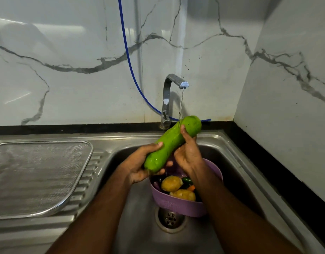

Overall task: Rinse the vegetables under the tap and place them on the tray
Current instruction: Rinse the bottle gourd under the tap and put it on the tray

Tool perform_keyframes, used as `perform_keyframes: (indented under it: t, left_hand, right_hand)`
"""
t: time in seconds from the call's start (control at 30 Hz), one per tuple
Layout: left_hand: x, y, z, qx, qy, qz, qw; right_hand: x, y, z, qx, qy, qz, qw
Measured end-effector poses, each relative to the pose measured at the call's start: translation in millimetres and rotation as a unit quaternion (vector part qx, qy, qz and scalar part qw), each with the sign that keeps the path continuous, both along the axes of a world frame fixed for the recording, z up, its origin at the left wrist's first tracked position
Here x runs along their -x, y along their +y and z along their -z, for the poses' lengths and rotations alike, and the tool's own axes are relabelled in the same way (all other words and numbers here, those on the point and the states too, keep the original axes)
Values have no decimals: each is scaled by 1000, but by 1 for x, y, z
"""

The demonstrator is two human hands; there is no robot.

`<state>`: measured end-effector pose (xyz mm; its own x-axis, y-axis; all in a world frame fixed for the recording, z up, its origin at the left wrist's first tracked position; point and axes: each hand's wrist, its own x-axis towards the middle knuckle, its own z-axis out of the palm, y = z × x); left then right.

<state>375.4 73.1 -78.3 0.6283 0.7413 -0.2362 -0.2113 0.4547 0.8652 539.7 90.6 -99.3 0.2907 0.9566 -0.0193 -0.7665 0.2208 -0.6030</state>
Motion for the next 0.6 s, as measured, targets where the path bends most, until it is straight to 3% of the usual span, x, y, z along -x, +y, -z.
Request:
perform_keyframes:
  t: [0.1,0.2,0.27,0.33,0.4,0.47,0.53,0.6]
  left_hand:
    - [2,7,13,-159,120,-54,978]
    - [-10,13,29,-366,237,-164,885]
    - [-9,16,34,-436,288,-201,829]
    - [-5,19,36,-473,306,-195,803]
    - [-4,19,33,-470,273,-157,824]
    - [-6,15,28,-398,214,-114,885]
    - [-5,9,24,-244,135,-59,959]
    - [4,6,21,-85,59,39,994]
  right_hand:
    - [19,-8,2,32,-131,-31,990]
    - [48,-7,19,84,-243,7,966]
    - [59,-6,19,109,-271,32,956]
    - [54,-6,10,105,-262,46,958]
    - [41,-2,2,93,-190,75,975]
    - [22,0,-7,78,-104,121,984]
    - [2,-4,-14,61,-85,130,986]
    - [-13,-8,-20,39,-92,103,990]
